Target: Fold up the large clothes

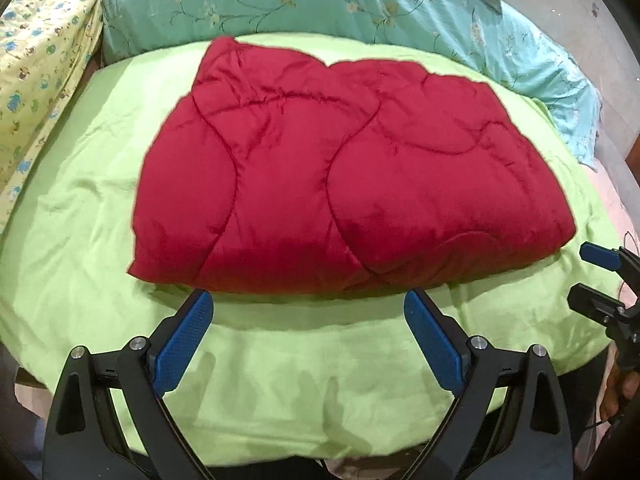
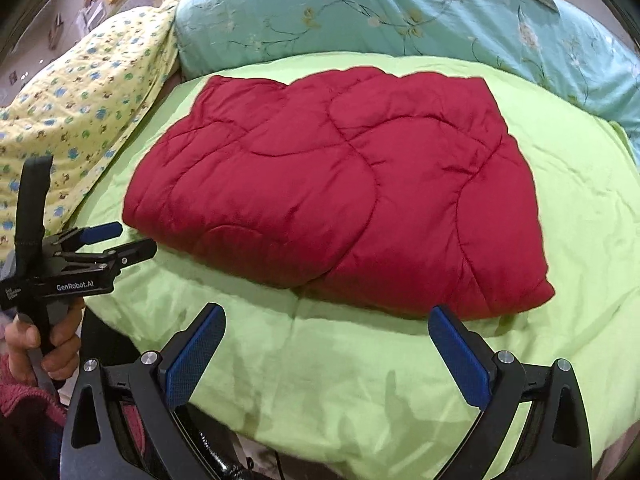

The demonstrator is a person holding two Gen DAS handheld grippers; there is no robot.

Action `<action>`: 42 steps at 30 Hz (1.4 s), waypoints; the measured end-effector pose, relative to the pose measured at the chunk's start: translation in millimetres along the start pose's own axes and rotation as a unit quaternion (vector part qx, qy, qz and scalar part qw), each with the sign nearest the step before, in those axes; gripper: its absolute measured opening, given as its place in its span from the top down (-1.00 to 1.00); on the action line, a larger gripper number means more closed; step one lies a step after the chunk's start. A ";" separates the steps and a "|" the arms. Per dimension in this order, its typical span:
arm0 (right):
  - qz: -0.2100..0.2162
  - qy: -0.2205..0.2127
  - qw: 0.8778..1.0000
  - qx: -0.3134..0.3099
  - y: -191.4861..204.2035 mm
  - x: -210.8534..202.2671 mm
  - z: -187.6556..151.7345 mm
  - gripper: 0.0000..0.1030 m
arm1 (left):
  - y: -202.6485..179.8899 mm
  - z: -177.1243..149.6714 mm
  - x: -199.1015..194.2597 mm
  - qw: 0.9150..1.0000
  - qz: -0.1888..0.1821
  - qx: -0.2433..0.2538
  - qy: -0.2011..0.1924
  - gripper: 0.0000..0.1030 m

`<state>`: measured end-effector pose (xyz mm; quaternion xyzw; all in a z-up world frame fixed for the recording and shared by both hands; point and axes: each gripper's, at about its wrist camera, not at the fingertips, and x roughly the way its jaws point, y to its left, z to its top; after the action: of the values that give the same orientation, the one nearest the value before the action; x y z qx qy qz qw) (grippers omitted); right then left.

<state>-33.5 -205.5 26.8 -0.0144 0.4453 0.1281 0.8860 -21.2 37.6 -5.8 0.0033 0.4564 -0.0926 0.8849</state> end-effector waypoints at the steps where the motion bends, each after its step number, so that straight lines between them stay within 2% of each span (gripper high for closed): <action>1: 0.000 0.000 1.000 0.000 0.0 0.0 0.0 -0.98 | -0.8 1.3 -6.1 1.000 0.002 0.001 -0.005 -0.89; 6: 0.004 -0.025 1.000 -0.014 13.6 -31.2 7.9 -0.99 | -9.8 10.8 -32.4 0.999 0.029 0.022 -0.025 -0.89; 11: 0.003 -0.044 0.999 -0.026 22.9 -42.7 15.1 -0.99 | -16.1 18.2 -31.4 0.998 0.043 0.028 -0.023 -0.89; 23: 0.007 -0.018 1.000 0.021 9.7 -10.1 26.9 -0.99 | -24.1 28.8 -15.3 0.997 0.066 0.038 -0.011 -0.89; 42: 0.007 0.003 1.000 0.017 7.7 16.3 46.0 -0.99 | -26.0 43.4 2.3 0.997 0.064 0.037 0.001 -0.89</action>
<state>10.1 -188.2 42.3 0.0038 0.4507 0.1267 0.8837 10.8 7.7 19.7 0.0660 0.4527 -0.0524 0.8877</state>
